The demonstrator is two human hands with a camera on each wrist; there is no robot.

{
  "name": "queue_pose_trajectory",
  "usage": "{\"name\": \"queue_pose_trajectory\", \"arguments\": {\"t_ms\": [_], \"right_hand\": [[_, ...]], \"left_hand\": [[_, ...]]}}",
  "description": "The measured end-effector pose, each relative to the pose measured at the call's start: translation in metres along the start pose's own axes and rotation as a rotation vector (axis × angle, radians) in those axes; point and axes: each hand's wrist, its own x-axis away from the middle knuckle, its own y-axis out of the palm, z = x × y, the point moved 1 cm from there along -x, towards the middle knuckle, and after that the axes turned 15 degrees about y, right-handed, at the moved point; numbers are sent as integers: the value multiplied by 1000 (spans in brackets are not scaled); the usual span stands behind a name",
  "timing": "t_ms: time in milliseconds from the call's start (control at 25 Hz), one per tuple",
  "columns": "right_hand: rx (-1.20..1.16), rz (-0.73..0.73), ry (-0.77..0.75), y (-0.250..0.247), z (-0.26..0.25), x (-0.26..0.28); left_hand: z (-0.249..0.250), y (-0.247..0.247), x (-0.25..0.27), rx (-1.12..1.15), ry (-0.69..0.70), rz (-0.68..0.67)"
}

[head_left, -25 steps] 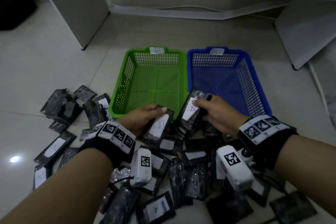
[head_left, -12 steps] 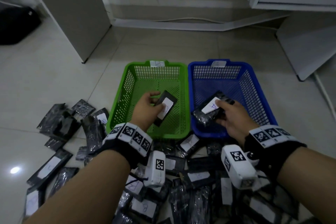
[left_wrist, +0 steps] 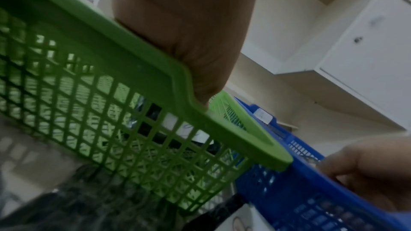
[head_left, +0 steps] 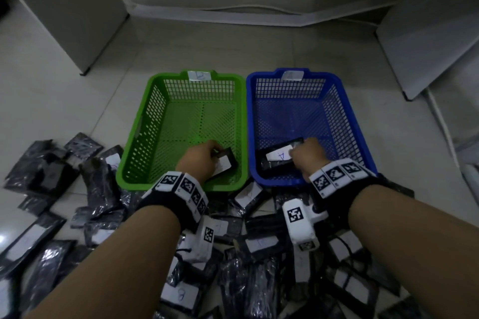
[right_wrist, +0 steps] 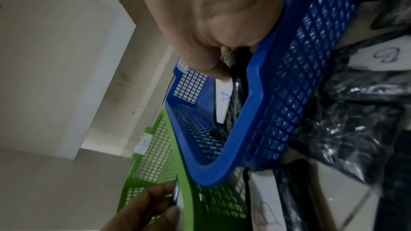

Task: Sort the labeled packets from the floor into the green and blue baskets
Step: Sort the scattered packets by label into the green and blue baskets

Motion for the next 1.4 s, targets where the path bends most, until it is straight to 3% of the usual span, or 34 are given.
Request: {"name": "queue_pose_trajectory", "arguments": {"t_ms": [80,240,320,360,440,520,600,640,800,880,1040,1400], "right_hand": [[370,-64,-21,-5,-3,1],[802,-41,-28,-11,-4,11],[786,54,-49,-12,-1,23],[651,120,-117,-11,2,34],[278,234,-478,-9,12,65],[79,148,-744,-2,29,100],[159,-24,-822,15,52,119],[276,-78,-848,25,63,121],[758,-117,-931,53,80,107],[858,-87,-912,56,70,101],[989,6,-978,66,53,104],[1129,143,-1034,50,51,123]], "left_hand": [[-1,3,-7,-14,10,-29],[-3,12,-21,-181,-25,-290],[0,20,-19,-245,-12,-334],[2,22,-16,-252,9,-314],[7,21,-1,-196,76,-160],[15,17,26,-111,156,172],[21,17,62,-165,232,438],[21,19,81,-204,257,486],[-1,38,133,-305,343,312],[-19,48,145,-302,351,154],[-33,60,152,-303,235,-105],[-24,62,141,-442,206,-169]]}}
